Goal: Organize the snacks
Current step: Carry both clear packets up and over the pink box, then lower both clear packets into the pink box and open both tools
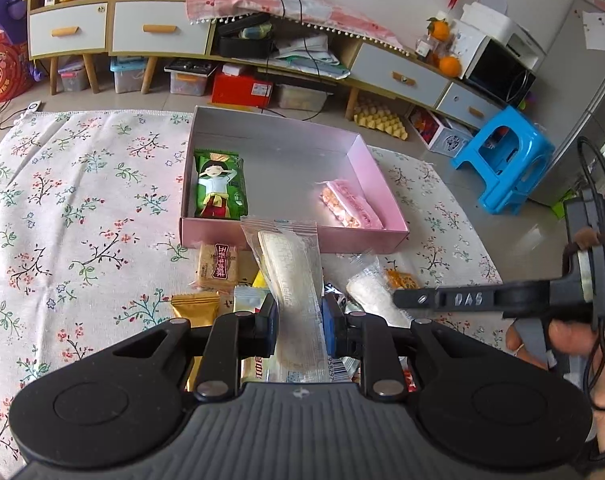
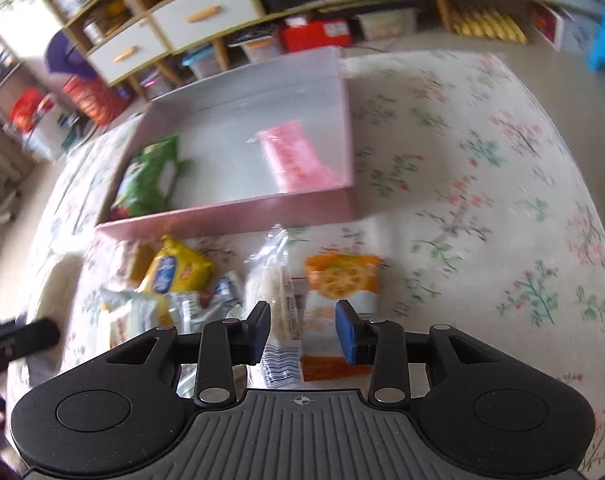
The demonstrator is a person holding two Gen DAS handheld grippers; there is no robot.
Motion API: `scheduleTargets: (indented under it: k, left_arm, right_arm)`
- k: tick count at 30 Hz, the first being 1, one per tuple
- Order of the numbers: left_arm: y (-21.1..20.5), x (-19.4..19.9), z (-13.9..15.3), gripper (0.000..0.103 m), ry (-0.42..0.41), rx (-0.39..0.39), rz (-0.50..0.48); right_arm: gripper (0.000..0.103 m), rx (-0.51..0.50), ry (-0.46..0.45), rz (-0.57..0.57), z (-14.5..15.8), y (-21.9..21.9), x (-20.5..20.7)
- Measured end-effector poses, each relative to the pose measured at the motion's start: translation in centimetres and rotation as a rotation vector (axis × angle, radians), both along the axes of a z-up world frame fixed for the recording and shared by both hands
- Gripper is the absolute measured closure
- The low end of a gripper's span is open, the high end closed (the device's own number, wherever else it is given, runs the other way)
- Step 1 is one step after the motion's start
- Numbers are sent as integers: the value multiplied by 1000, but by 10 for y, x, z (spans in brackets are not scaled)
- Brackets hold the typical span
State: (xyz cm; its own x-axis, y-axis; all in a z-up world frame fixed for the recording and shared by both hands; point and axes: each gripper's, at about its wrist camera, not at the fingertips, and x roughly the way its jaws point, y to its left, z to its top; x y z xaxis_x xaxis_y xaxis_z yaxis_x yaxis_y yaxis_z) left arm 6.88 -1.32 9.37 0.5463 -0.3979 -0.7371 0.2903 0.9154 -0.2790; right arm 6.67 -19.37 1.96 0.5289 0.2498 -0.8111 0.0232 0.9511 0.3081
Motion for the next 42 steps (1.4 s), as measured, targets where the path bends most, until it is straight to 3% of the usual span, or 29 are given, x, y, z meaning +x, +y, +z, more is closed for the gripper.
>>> scheduleTargets:
  k: [4, 7, 9, 17, 26, 27, 28, 31, 33, 36, 37, 39, 41, 42]
  left_arm:
    - [1, 1, 2, 83, -5, -5, 4]
    - [1, 3, 2, 83, -10, 4, 5]
    - [1, 5, 1, 83, -8, 4, 5]
    - [-6, 27, 10, 83, -27, -27, 16]
    - [-26, 74, -1, 83, -11, -7, 44]
    - [-28, 79, -4, 83, -8, -2, 46]
    - [-29, 82, -6, 83, -3, 1, 52]
    - [-29, 87, -12, 83, 24, -1, 49]
    - [-26, 87, -12, 83, 35, -13, 42]
    - [-19, 86, -10, 83, 30, -21, 43]
    - [-16, 85, -10, 83, 29, -22, 47]
    - [-12, 84, -10, 83, 33, -24, 60]
    - [-10, 84, -10, 83, 36, -25, 71]
    - [-8, 84, -10, 83, 36, -23, 73]
  right_arm:
    - [65, -57, 6, 84, -4, 28, -2]
    - [66, -166, 43, 78, -17, 38, 2]
    - [73, -178, 25, 82, -18, 38, 2]
    - [86, 63, -57, -26, 30, -1, -3]
    - [90, 219, -63, -141, 38, -39, 34]
    - [98, 239, -61, -146, 37, -43, 39]
    - [103, 249, -60, -151, 37, -44, 42]
    - [103, 227, -49, -145, 37, -37, 50]
    - [103, 177, -33, -77, 37, -23, 51]
    - [84, -41, -14, 112, 28, 12, 47]
    - [60, -110, -2, 172, 20, 22, 45]
    - [27, -231, 9, 228, 2, 35, 42]
    - [29, -316, 42, 246, -18, 43, 44]
    - [36, -328, 68, 257, -26, 44, 44]
